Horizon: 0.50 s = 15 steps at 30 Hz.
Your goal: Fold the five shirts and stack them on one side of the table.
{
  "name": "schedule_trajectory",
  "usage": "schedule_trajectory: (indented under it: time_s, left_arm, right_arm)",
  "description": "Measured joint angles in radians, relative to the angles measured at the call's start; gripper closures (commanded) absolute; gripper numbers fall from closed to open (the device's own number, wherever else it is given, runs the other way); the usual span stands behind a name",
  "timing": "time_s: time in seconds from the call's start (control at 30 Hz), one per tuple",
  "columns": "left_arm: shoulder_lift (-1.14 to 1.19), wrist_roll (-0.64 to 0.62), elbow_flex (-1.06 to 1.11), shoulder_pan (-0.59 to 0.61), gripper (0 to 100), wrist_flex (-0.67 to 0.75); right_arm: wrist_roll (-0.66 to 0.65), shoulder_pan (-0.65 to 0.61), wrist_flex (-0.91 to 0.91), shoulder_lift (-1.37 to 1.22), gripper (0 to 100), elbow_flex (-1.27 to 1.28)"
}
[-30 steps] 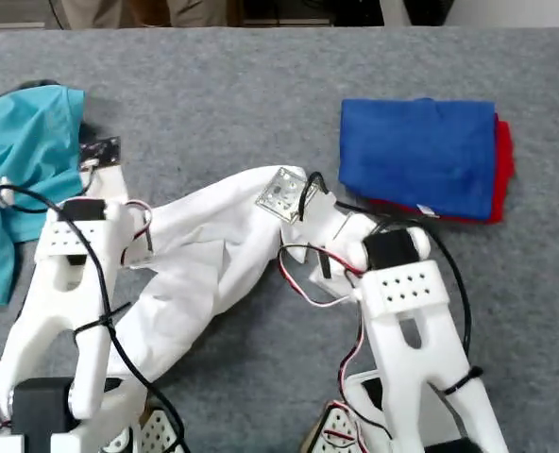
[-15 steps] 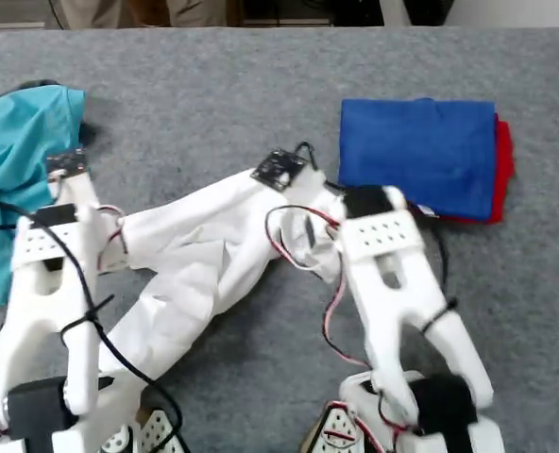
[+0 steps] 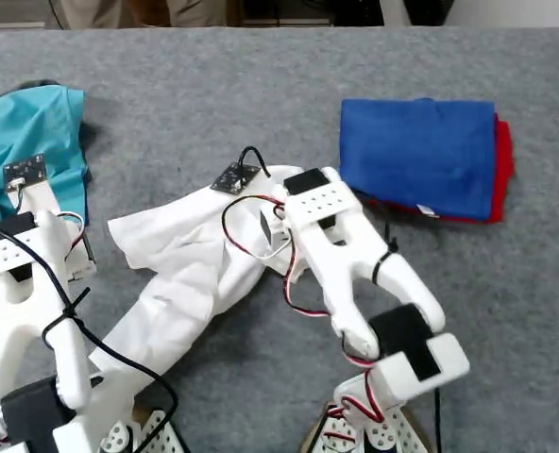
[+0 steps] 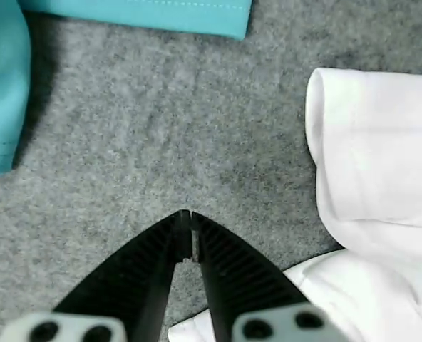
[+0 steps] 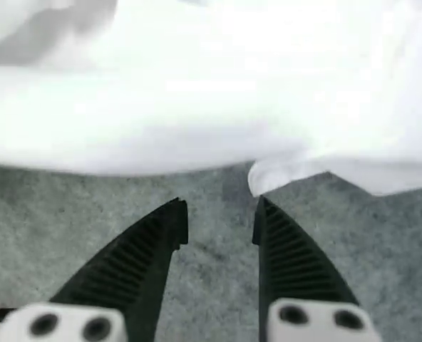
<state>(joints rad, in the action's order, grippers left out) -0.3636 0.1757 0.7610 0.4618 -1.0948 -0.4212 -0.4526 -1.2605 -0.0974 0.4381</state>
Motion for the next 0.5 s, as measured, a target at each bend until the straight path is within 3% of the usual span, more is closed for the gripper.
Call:
schedule_trajectory:
  time_s: [0.5]
  left_arm:
    - [0.000, 0.000, 0.000, 0.000, 98, 0.000]
  right_arm:
    - [-0.089, 0.026, 0.106, -0.115, 83.1, -0.003]
